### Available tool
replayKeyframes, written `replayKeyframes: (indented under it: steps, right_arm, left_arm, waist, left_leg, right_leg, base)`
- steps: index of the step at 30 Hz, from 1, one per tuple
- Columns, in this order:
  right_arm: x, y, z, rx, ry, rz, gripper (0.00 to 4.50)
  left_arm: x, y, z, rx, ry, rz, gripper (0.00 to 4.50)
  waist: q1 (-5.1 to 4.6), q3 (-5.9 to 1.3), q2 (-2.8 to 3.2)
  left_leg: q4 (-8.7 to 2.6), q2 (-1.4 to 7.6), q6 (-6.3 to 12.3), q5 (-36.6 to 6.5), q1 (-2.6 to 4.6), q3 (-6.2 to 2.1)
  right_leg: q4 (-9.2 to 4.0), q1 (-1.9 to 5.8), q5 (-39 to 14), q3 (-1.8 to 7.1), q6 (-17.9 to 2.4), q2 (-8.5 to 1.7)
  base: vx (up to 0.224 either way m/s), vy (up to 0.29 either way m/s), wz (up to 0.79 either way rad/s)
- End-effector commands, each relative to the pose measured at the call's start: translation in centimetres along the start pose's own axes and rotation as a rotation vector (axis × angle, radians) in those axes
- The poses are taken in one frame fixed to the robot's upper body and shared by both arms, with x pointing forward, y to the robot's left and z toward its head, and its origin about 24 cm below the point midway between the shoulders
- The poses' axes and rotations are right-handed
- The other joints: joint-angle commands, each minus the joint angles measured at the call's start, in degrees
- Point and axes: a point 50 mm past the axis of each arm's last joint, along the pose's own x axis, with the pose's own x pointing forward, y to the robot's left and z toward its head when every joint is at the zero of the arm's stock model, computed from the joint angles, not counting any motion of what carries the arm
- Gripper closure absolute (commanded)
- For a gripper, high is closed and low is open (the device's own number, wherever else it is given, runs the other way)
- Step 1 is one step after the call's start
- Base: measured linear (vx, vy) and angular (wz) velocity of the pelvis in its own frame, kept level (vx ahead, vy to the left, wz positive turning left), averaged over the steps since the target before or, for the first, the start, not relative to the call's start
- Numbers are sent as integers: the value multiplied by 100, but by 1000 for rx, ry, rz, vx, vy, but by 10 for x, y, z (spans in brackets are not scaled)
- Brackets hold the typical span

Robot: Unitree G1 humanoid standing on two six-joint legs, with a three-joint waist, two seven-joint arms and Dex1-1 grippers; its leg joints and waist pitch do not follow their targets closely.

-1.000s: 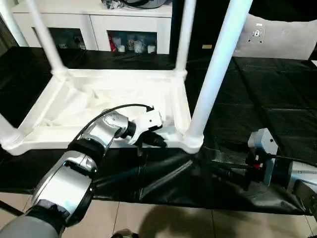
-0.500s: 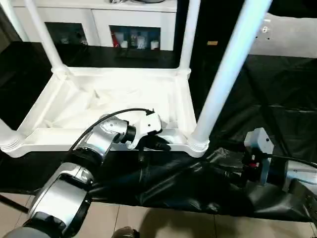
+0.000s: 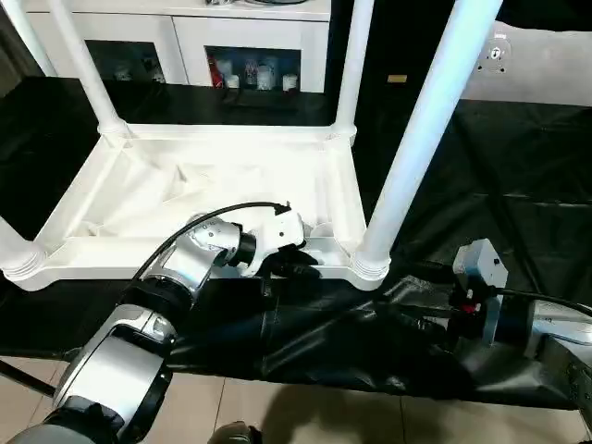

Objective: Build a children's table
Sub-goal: Rotate leg to tighten

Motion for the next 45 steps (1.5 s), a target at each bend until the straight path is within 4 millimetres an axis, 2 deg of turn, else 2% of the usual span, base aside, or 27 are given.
replayKeyframes:
  steps: [1,5,8,10,14,15,16,17,19,24,26,30,34,37,41,45]
  right_arm:
    - [1,-4,3,-21,-10,-18,0]
    - [-1,-12,6,-64,-23,-72,0]
    - [-2,-20,10,-108,-35,-119,0]
    - [-1,-26,13,-118,-49,-102,0]
    - [0,-31,14,-170,-50,-76,0]
    - [2,-34,15,-167,-52,-13,0]
    - [3,-34,15,-161,-49,31,0]
    - [3,-34,15,-161,-49,31,0]
    - [5,-34,16,-149,-52,93,30]
    - [13,-35,15,-125,-47,208,63]
    - [16,-34,15,-118,-44,244,82]
    - [24,-34,11,-104,-24,327,127]
    - [33,-41,9,-101,-24,328,155]
    - [38,-43,9,-91,-33,338,188]
    - [39,-42,9,-92,-36,356,210]
    - [39,-41,7,-85,-41,370,245]
  left_arm:
    - [3,-5,-9,-9,34,-3,409]
    - [4,-5,-11,-2,31,11,444]
    - [4,-6,-12,-5,29,0,446]
    - [3,-9,-12,3,21,-36,446]
    - [2,-12,-10,31,-8,-85,446]
    - [0,-15,-8,61,-16,-129,446]
    - [-2,-16,-8,75,-12,-147,446]
    - [-2,-16,-8,75,-12,-147,446]
    - [-4,-18,-8,98,0,-168,450]
    - [-7,-22,-11,113,15,-195,450]
    - [-8,-23,-11,113,12,-200,450]
    - [-9,-24,-11,109,9,-216,450]
    - [-11,-27,-11,110,12,-234,450]
    - [-11,-27,-11,110,14,-240,450]
    - [-12,-27,-11,107,17,-241,450]
    - [-12,-27,-13,74,15,-226,450]
  waist:
    - [7,-298,-53]
    - [-3,-294,-53]
    - [-14,-302,-40]
    - [-23,-322,-34]
    - [-11,-345,-46]
    - [-13,-359,-83]
    - [-5,-368,-87]
    - [1,-345,-69]
    - [15,-355,-57]
    - [27,-353,-50]
    - [25,-355,-70]
    - [31,-368,-62]
    - [33,-383,-52]
    - [42,-393,-41]
    - [67,-395,-57]
    - [80,-386,-33]
  left_leg:
    - [-385,477,642,-497,111,-189]
    - [-390,475,617,-566,115,-185]
    - [-395,476,527,-598,115,-185]
    - [-377,464,561,-499,118,-179]
    - [-332,455,764,-258,91,-163]
    - [-326,456,820,-224,90,-157]
    - [-321,452,841,-230,90,-156]
    - [-321,457,882,-238,65,-144]
    - [-318,472,894,-290,85,-142]
    - [-331,500,823,-400,91,-146]
    - [-326,492,827,-360,93,-134]
    - [-311,480,847,-305,86,-133]
    - [-301,473,835,-220,84,-127]
    - [-288,475,897,-118,83,-127]
    - [-282,479,936,-114,83,-125]
    - [-292,485,896,-188,89,-130]
  right_leg:
    - [-366,230,845,268,-1571,-623]
    - [-377,223,753,266,-1573,-627]
    - [-374,226,666,267,-1593,-626]
    - [-347,229,893,264,-1634,-618]
    - [-297,249,1403,258,-1654,-617]
    - [-286,257,1472,249,-1667,-617]
    - [-276,264,1466,238,-1700,-621]
    - [-292,257,1360,234,-1680,-616]
    - [-289,240,1215,228,-1692,-606]
    - [-298,218,788,226,-1747,-609]
    - [-296,208,835,230,-1773,-597]
    - [-279,206,872,227,-1794,-606]
    - [-265,200,981,221,-1827,-600]
    - [-237,190,1164,215,-1855,-586]
    - [-230,192,1204,216,-1841,-589]
    - [-240,185,1074,217,-1836,-589]
  base:
    - [0,0,0]
    - [0,0,0]
    - [0,0,0]
    - [0,0,0]
    - [0,0,0]
    - [0,0,0]
    - [0,0,0]
    - [0,0,0]
    - [0,0,0]
    - [0,0,0]
    - [0,0,0]
    - [0,0,0]
    - [0,0,0]
    - [0,0,0]
    - [0,0,0]
    - [0,0,0]
